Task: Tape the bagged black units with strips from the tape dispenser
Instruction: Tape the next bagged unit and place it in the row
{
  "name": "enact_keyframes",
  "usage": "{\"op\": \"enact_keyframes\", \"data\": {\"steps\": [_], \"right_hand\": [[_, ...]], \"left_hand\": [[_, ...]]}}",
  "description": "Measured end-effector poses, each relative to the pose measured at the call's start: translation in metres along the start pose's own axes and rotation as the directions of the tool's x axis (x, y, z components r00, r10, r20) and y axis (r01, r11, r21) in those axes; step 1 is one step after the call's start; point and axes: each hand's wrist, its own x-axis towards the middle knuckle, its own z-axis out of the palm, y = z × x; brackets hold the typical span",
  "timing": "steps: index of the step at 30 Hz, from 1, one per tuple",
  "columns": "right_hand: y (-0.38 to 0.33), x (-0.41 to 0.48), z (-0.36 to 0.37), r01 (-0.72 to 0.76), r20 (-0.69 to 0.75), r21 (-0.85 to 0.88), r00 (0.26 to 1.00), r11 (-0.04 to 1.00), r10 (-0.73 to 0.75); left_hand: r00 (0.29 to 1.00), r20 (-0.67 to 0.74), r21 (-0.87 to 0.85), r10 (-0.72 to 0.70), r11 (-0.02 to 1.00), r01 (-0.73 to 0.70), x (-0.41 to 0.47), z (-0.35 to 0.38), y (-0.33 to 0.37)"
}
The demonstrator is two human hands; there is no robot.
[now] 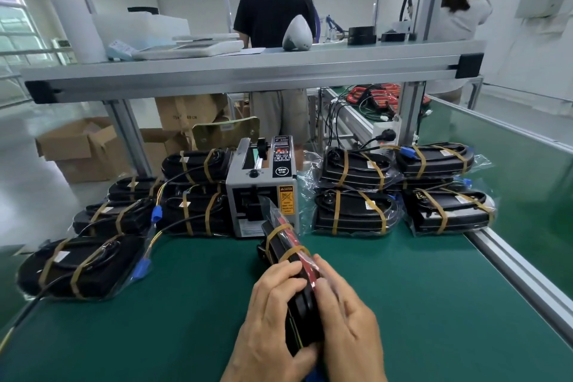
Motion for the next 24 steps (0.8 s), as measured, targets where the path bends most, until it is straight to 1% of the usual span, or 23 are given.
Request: {"op": "enact_keyframes", "data": {"steps": [2,3,4,5,6,7,8,9,10,11,12,13,16,19,21,24], "right_hand": [[0.002,0.001,0.001,0.010,-0.023,-0.015,1.000,1.000,-0.010],[0.002,0.001,0.001,0.014,-0.039,-0.020,0.999,1.000,-0.014],[0.001,0.001,0.001,0.022,-0.050,-0.028,0.998,0.999,-0.023],[0.000,0.001,0.001,0.035,-0.059,-0.046,0.998,0.998,-0.038],[0.000,0.000,0.001,0.049,-0.070,-0.062,0.996,0.997,-0.053],[-0.001,0.000,0.001,0.057,-0.083,-0.073,0.995,0.996,-0.063],[-0.003,0.001,0.001,0.063,-0.094,-0.076,0.993,0.995,-0.070],[-0.004,0.001,0.000,0.071,-0.101,-0.078,0.992,0.994,-0.079],[-0.006,0.000,0.000,0.085,-0.102,-0.079,0.990,0.993,-0.093],[-0.007,0.000,0.000,0.094,-0.101,-0.084,0.990,0.992,-0.102],[-0.008,0.000,-0.001,0.100,-0.104,-0.085,0.989,0.991,-0.109],[-0.009,0.000,-0.001,0.106,-0.113,-0.083,0.987,0.991,-0.115],[-0.011,-0.002,-0.003,0.139,-0.160,-0.092,0.975,0.986,-0.152],[-0.012,-0.004,-0.002,0.153,-0.189,-0.080,0.968,0.985,-0.166],[-0.011,-0.004,-0.001,0.156,-0.192,-0.063,0.967,0.986,-0.165],[-0.010,-0.004,0.001,0.144,-0.192,-0.064,0.969,0.987,-0.154]], "left_hand": [[0.999,0.029,-0.029,-0.039,0.999,0.040,0.000,-0.008,-0.005],[0.995,0.022,-0.052,-0.095,0.994,0.096,0.003,-0.013,-0.006],[0.982,-0.016,-0.097,-0.189,0.978,0.186,0.009,-0.019,-0.008],[0.947,-0.073,-0.174,-0.314,0.939,0.298,0.018,-0.024,-0.010],[0.880,-0.135,-0.256,-0.455,0.875,0.412,0.030,-0.027,-0.014],[0.782,-0.173,-0.346,-0.599,0.780,0.521,0.044,-0.029,-0.022],[0.668,-0.166,-0.438,-0.726,0.661,0.609,0.059,-0.031,-0.032],[0.550,-0.114,-0.529,-0.827,0.519,0.671,0.074,-0.032,-0.044],[0.441,-0.038,-0.605,-0.897,0.372,0.705,0.089,-0.033,-0.056],[0.346,0.041,-0.655,-0.937,0.236,0.718,0.102,-0.033,-0.065],[0.271,0.104,-0.679,-0.957,0.130,0.723,0.112,-0.031,-0.073],[0.217,0.148,-0.687,-0.965,0.057,0.725,0.120,-0.029,-0.079],[0.115,0.217,-0.684,-0.969,-0.067,0.726,0.135,-0.020,-0.091],[0.055,0.276,-0.684,-0.960,-0.155,0.712,0.143,-0.013,-0.097],[0.032,0.280,-0.710,-0.960,-0.185,0.680,0.146,-0.010,-0.100],[0.011,0.236,-0.753,-0.972,-0.176,0.634,0.150,-0.004,-0.104]]}}
